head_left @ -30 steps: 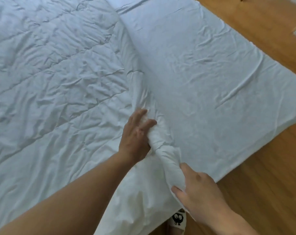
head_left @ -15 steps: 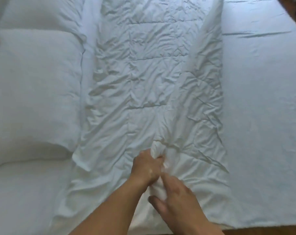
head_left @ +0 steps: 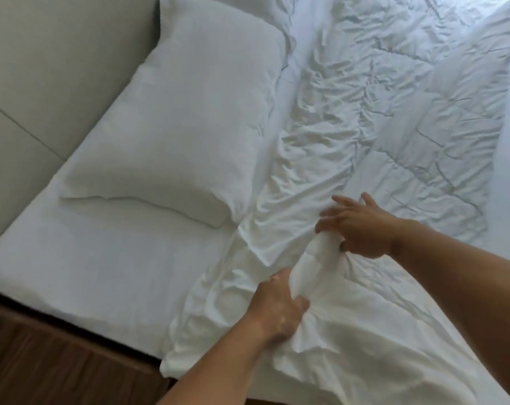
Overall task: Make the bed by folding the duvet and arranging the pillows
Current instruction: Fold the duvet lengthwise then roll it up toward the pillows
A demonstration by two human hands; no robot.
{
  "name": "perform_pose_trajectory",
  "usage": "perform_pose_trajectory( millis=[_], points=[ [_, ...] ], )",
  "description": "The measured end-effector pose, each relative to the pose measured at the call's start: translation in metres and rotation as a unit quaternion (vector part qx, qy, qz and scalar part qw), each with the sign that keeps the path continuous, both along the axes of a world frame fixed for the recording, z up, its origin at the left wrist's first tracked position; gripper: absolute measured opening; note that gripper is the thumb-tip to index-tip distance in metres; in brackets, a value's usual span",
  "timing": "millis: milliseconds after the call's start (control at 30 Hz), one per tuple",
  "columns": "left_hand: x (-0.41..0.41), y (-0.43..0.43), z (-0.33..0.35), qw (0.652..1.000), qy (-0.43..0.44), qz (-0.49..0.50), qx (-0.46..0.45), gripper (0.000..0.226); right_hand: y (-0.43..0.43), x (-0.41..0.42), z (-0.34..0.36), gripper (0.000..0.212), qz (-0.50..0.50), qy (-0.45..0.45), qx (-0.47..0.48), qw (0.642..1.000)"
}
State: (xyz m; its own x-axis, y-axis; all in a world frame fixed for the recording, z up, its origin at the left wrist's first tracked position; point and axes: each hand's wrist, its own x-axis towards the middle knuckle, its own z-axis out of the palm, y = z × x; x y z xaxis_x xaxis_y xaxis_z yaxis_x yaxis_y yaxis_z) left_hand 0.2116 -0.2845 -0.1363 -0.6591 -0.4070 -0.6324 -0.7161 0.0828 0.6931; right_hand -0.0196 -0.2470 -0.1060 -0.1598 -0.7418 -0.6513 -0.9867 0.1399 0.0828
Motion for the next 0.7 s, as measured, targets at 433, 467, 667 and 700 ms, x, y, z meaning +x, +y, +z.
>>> perform_pose_trajectory(
  millis=[433,467,667,700],
  points=[
    [0.121,-0.066,-0.035,0.992,-0.076,0.087,0.043,0.032,-0.089,0.109,-0.056,0.029,0.040,-0.101,-0.131,0.985],
    [0.121,-0.064,-0.043,0.990,-0.089,0.090,0.056,0.037,-0.084,0.115,-0.069,0.029,0.039,-0.092,-0.126,0.987],
    [0.108,-0.062,-0.055,0.990,-0.099,0.085,0.046,0.057,-0.078,0.111,-0.091,0.033,-0.016,-0.102,-0.177,0.979],
    [0.111,-0.063,-0.049,0.992,-0.087,0.093,0.017,0.042,-0.080,0.110,-0.086,0.031,-0.017,-0.109,-0.181,0.977]
  ],
)
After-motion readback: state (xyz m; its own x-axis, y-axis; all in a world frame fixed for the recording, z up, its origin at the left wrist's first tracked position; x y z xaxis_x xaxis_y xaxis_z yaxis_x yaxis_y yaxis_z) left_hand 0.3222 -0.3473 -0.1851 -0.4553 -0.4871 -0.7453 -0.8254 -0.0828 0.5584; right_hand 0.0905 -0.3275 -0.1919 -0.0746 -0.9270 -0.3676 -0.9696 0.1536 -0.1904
